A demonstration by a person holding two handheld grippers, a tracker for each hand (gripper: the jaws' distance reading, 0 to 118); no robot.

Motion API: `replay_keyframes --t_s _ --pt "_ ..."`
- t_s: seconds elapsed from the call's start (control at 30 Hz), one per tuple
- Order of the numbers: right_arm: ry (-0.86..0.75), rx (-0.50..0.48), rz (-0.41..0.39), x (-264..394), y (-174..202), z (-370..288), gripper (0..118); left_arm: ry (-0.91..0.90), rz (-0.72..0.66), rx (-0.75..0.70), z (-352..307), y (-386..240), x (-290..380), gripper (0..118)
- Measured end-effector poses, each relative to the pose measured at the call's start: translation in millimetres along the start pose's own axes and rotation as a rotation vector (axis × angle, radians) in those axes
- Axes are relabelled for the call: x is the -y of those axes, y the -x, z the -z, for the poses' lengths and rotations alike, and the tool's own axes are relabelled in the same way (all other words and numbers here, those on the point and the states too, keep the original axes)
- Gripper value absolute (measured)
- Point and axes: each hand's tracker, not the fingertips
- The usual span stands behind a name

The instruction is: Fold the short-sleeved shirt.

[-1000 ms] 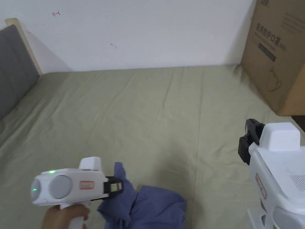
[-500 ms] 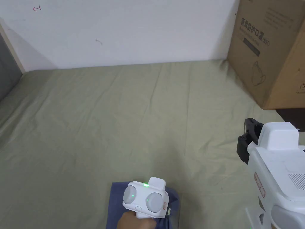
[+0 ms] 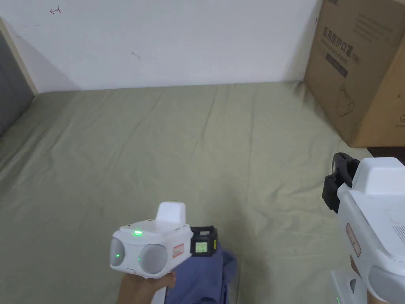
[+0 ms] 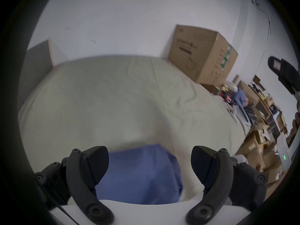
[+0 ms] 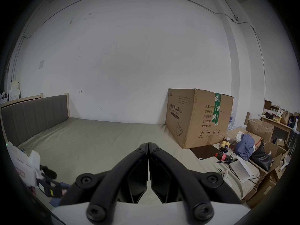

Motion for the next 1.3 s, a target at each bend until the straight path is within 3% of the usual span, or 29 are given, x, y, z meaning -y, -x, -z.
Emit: replay_keyframes --t_s 0.1,0.13,0.2,0.27,0.33,0.37,0.73,1.0,1.23,1.3 --pt "-0.005 -0.007 0.002 -2.1 1.8 -0.7 0 -0.075 0.01 -0.074 -7.3 13.2 3.6 97" --pt "-0.006 -0.007 0.0 -2.7 2.5 -0.9 0 -0.09 0.013 -0.085 -8.4 17.2 6.2 86" --pt "-0.007 -0.01 -0.002 -3.0 3.6 -1.1 0 -0.14 0.009 -0.081 -7.9 24.5 15.3 44" --pt "-0.004 -0.013 0.0 -3.0 4.2 -0.7 0 -0.139 0.009 -0.074 -5.7 29.2 23.9 37" --pt "-0.003 -0.013 0.0 -2.7 4.7 -0.7 0 -0.137 0.006 -0.075 -0.7 29.8 32.8 8" --pt "-0.001 -0.014 -0.002 -2.3 5.0 -0.5 0 -0.133 0.003 -0.084 0.5 31.0 37.7 0" --pt "0.017 -0.007 -0.008 3.5 -1.3 3.4 0 0.004 0.018 0.075 48.4 -12.4 88.5 0" --pt "0.05 0.015 -0.017 12.2 -11.1 8.1 0 0.125 0.028 0.072 93.4 -45.2 117.2 0" --pt "0.062 0.019 -0.019 13.8 -12.1 6.9 0 0.132 -0.017 0.078 91.6 -41.6 113.1 0" --pt "0.056 0.013 -0.019 10.9 -10.4 5.0 0 0.049 0.003 0.087 74.5 -40.8 104.0 0"
